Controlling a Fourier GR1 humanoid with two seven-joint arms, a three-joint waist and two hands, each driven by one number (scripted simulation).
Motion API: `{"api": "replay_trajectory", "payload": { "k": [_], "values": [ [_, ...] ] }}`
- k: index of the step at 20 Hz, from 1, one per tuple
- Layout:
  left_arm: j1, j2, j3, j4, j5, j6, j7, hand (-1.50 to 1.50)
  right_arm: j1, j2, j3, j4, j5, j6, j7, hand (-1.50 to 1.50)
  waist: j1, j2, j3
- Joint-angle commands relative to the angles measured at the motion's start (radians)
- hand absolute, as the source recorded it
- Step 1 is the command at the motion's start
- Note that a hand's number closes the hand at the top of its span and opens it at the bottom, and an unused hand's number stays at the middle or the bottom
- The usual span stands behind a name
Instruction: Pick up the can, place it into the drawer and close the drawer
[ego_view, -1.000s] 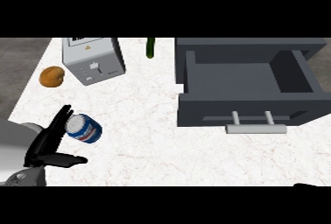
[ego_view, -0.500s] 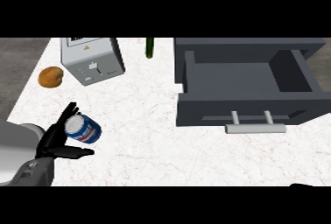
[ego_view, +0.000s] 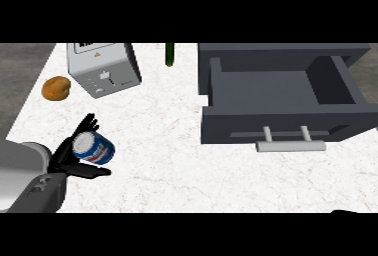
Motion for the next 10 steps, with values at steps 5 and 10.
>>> {"api": "replay_trajectory", "payload": {
  "k": [5, 10],
  "values": [
    [-0.054, 0.009, -0.028, 0.03, -0.013, -0.123, 0.007, 1.5, 0.004, -0.015, -0.05, 0.038, -0.036, 0.028, -0.025, -1.5, 0.003, -0.002, 0.001],
    [-0.052, -0.033, -0.032, 0.046, -0.014, -0.141, -0.058, 1.5, -0.024, -0.009, -0.039, 0.025, -0.012, 0.005, -0.011, -1.5, 0.0, 0.0, 0.0]
  ]
}}
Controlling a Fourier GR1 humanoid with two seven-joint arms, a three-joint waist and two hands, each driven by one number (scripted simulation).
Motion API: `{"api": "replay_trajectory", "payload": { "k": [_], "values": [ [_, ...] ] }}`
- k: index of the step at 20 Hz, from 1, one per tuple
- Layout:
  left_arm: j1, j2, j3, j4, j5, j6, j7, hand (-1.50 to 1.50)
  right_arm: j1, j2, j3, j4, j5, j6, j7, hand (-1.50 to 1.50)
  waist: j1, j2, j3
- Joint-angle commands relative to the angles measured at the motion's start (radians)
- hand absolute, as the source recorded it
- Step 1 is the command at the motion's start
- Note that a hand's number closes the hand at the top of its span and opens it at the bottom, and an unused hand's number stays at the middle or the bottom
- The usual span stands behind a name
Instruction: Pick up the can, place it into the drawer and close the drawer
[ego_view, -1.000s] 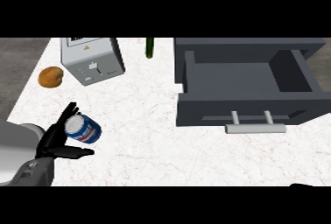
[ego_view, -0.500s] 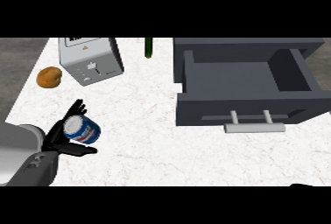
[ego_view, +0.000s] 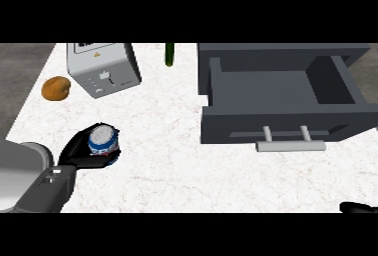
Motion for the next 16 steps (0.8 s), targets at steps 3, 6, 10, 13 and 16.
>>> {"api": "replay_trajectory", "payload": {
  "k": [3, 6, 10, 13, 16],
  "values": [
    [-0.012, -0.05, -0.011, -0.02, 0.007, -0.051, -0.037, 1.5, 0.032, 0.052, 0.059, -0.025, 0.068, -0.012, -0.029, -1.5, 0.007, -0.003, 0.001],
    [-0.094, -0.063, 0.046, -0.006, 0.058, 0.055, 0.046, 1.5, -0.006, 0.017, 0.017, 0.038, 0.052, 0.002, -0.052, -1.5, 0.003, 0.0, 0.0],
    [-0.11, -0.247, 0.118, -0.026, 0.125, 0.363, 0.059, 1.5, 0.004, -0.007, -0.014, 0.016, 0.021, 0.014, -0.034, -1.5, 0.005, -0.005, 0.002],
    [-0.117, -0.247, 0.127, -0.056, 0.148, 0.365, 0.035, 1.5, 0.018, 0.03, 0.009, -0.014, 0.047, -0.012, -0.033, -1.5, 0.006, -0.004, 0.001],
    [-0.159, -0.265, 0.116, -0.116, 0.168, 0.368, 0.107, 1.5, 0.007, 0.005, 0.008, -0.081, 0.042, -0.016, 0.049, -1.5, 0.011, -0.007, 0.001]
  ]
}}
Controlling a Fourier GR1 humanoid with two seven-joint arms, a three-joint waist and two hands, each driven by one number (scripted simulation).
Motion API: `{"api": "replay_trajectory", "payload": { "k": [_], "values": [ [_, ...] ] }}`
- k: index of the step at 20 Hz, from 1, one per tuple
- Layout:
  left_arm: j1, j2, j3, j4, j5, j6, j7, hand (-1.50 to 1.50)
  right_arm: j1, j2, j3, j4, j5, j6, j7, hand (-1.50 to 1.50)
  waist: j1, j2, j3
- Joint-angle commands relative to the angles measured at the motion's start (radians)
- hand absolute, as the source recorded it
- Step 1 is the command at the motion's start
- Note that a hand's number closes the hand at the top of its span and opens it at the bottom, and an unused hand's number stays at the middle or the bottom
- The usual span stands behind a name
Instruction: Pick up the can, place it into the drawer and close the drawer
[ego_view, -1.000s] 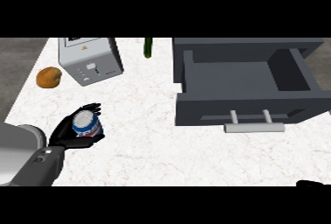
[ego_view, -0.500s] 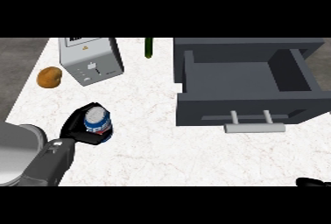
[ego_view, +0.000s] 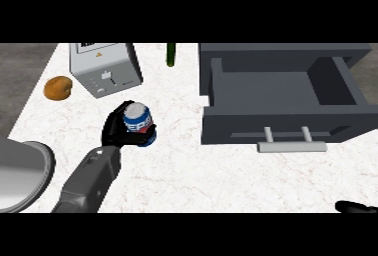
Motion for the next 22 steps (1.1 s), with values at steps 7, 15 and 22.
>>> {"api": "replay_trajectory", "payload": {
  "k": [7, 15, 22],
  "values": [
    [-0.042, -0.073, -0.101, -0.258, 0.023, 0.071, 0.231, 1.5, -0.007, -0.012, -0.032, -0.019, 0.009, -0.011, 0.027, -1.5, 0.022, -0.009, 0.002],
    [-0.201, -0.077, -0.216, -0.452, 0.1, 0.155, 0.504, 1.5, -0.026, -0.022, -0.048, -0.021, -0.004, -0.01, 0.026, -1.5, 0.016, -0.01, 0.001],
    [-0.248, -0.077, -0.385, -0.675, 0.187, 0.33, 0.739, 1.5, -0.018, -0.003, -0.012, -0.041, 0.017, -0.016, 0.057, -1.5, 0.012, -0.008, 0.001]
  ]
}}
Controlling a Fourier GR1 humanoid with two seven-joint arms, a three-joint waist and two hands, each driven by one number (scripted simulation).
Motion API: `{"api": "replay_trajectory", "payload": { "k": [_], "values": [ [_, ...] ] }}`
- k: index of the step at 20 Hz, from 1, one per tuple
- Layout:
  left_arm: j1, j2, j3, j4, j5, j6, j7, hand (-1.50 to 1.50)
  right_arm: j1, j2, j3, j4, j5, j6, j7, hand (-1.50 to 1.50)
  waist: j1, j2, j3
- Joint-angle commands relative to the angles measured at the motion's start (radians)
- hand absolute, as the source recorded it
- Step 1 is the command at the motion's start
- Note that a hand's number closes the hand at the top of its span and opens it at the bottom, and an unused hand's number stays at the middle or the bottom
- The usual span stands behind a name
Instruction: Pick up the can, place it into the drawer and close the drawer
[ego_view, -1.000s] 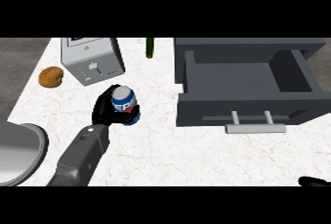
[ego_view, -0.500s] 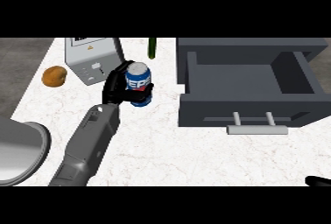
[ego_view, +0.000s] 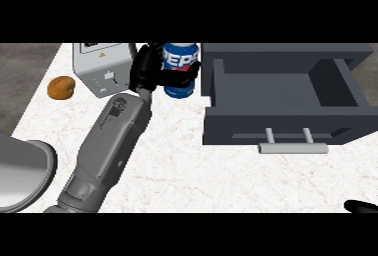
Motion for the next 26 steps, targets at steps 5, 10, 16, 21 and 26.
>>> {"api": "replay_trajectory", "payload": {
  "k": [5, 10, 16, 21, 26],
  "values": [
    [-0.242, 0.018, -0.046, -0.073, -0.011, 0.129, 0.258, 1.5, 0.041, 0.027, 0.018, -0.022, 0.017, 0.006, -0.018, -1.5, -0.012, 0.005, 0.0],
    [-0.3, -0.001, -0.103, -0.019, 0.032, 0.175, 0.263, 1.5, 0.002, -0.01, -0.023, -0.024, -0.023, 0.01, 0.008, -1.5, -0.019, 0.008, 0.0],
    [-0.51, -0.001, -0.135, 0.18, 0.089, 0.273, 0.264, 1.5, -0.06, -0.033, -0.03, 0.023, -0.033, 0.002, 0.021, -1.5, -0.049, 0.016, 0.001],
    [-0.573, -0.001, -0.233, 0.269, 0.18, 0.295, 0.257, 1.5, -0.084, 0.03, 0.077, 0.035, 0.065, -0.032, -0.009, -1.5, -0.066, 0.023, 0.001],
    [-0.656, -0.001, -0.245, 0.362, 0.211, 0.296, 0.264, 1.5, -0.078, -0.026, 0.008, -0.004, -0.004, -0.009, 0.049, -1.5, -0.066, 0.021, 0.002]
  ]
}}
